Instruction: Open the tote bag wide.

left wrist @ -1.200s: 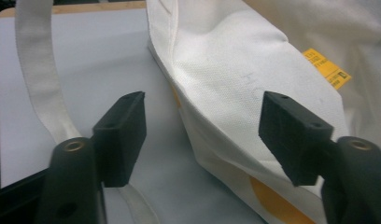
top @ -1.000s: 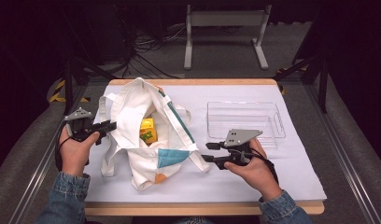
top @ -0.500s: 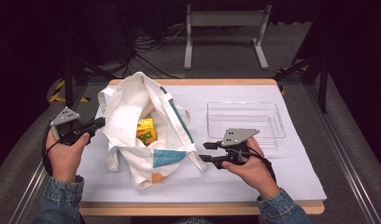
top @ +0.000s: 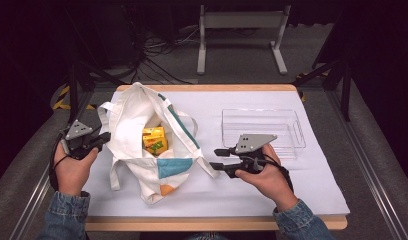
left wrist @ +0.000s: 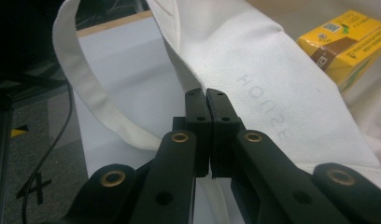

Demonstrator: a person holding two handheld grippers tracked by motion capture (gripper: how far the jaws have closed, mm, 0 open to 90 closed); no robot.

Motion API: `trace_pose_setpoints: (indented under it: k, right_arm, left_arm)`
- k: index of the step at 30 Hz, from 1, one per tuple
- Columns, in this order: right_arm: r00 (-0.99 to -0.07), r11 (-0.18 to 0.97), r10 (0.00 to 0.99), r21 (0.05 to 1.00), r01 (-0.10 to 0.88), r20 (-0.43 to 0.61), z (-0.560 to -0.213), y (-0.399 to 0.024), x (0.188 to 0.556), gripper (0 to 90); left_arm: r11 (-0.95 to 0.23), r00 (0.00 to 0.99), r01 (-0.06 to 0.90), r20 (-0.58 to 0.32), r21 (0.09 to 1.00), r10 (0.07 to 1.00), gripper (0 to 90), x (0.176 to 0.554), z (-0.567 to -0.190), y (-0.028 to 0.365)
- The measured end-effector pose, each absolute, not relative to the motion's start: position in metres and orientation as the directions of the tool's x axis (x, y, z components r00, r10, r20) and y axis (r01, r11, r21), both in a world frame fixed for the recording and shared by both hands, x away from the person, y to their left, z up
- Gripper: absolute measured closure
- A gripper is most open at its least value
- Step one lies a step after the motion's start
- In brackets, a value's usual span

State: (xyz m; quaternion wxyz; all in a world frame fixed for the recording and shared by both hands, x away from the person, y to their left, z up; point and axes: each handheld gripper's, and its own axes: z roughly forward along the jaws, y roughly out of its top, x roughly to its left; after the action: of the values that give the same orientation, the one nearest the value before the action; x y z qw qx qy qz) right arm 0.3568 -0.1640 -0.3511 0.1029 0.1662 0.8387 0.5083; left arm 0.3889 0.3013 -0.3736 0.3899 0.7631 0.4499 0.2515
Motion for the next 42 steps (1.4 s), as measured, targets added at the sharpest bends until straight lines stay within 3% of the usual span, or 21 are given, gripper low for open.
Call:
trace_pose_setpoints:
  k: [9,21,26,29,35,42]
  right_arm:
    - [-0.915,0.36,0.403,0.922,0.144,-0.014,-0.331,-0.144,0.375,52.3]
    - [-0.899,0.329,0.437,0.927,0.181,0.02,-0.339,-0.101,0.411,51.5]
    - [-0.884,0.332,0.468,0.925,0.186,0.01,-0.345,-0.083,0.42,72.4]
    - [-0.835,0.354,0.549,0.91,0.214,-0.017,-0.35,-0.079,0.424,85.9]
    - [-0.766,0.458,0.637,0.842,0.285,-0.086,-0.368,-0.073,0.433,86.6]
    - [-0.734,0.522,0.669,0.779,0.347,-0.121,-0.386,-0.065,0.435,86.3]
  left_arm:
    - [-0.31,0.51,0.49,0.021,0.815,0.86,88.5,0.394,-0.386,0.296]
    - [-0.328,0.536,0.47,0.03,0.819,0.843,88.5,0.396,-0.39,0.292]
    - [-0.342,0.544,0.479,0.032,0.809,0.838,88.6,0.397,-0.394,0.291]
    - [-0.35,0.539,0.49,0.038,0.799,0.841,88.6,0.398,-0.396,0.292]
    - [-0.349,0.53,0.525,0.023,0.776,0.848,88.5,0.402,-0.408,0.297]
    - [-0.387,0.543,0.525,0.051,0.758,0.838,88.5,0.402,-0.41,0.293]
